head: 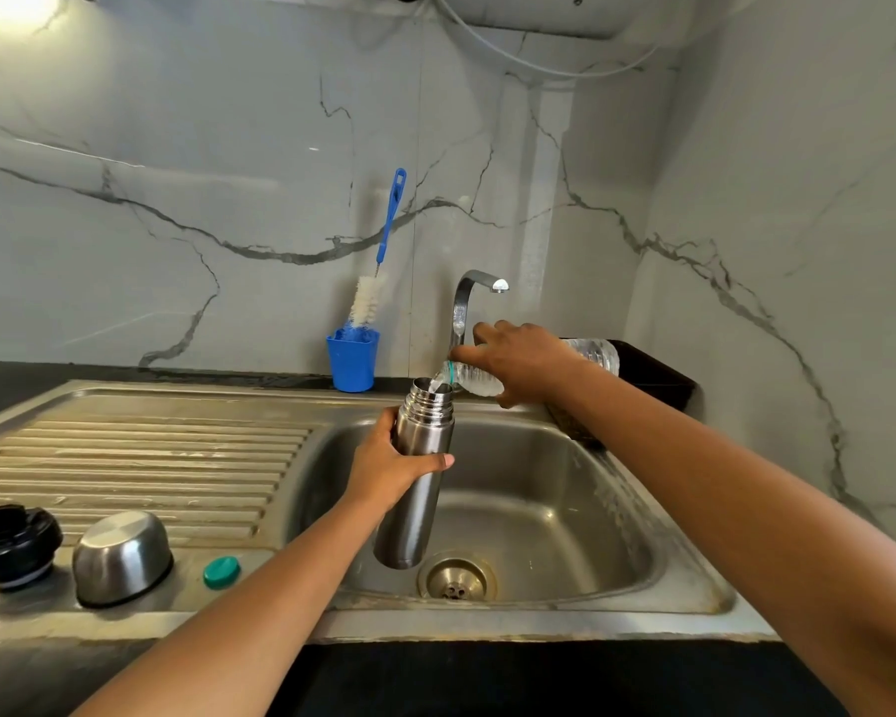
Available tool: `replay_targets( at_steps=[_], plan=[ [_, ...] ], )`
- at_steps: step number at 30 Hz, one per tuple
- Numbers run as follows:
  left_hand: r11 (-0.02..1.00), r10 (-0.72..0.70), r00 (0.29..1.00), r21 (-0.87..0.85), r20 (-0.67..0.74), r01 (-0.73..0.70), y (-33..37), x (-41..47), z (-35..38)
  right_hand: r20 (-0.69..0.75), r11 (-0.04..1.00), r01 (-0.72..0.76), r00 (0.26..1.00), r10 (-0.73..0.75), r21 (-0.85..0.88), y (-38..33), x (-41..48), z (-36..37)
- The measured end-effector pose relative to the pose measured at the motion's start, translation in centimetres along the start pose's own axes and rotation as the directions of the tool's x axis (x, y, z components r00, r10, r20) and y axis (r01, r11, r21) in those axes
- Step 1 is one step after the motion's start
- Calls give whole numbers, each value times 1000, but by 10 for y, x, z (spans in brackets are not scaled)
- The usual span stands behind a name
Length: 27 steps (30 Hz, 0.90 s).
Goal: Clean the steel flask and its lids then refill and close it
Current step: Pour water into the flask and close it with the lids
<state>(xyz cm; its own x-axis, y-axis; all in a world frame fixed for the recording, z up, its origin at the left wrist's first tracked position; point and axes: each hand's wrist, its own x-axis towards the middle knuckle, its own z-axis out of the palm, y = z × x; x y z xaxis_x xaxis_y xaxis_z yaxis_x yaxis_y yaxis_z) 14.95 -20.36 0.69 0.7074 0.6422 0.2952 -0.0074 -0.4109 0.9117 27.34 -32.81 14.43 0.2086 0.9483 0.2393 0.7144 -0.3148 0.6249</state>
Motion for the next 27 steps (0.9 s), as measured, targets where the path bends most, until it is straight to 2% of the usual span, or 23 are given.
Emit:
replay_targets(
  at_steps=[9,27],
  plan=[
    [1000,-3,1000,-19,-2,3,0,1,-2,-2,990,67,998,-68,-126,-1,7,-4],
    [1000,-12,1000,-9,12,12,-2,0,-3,30,967,135,991,-132,-214,5,9,-15]
  ],
)
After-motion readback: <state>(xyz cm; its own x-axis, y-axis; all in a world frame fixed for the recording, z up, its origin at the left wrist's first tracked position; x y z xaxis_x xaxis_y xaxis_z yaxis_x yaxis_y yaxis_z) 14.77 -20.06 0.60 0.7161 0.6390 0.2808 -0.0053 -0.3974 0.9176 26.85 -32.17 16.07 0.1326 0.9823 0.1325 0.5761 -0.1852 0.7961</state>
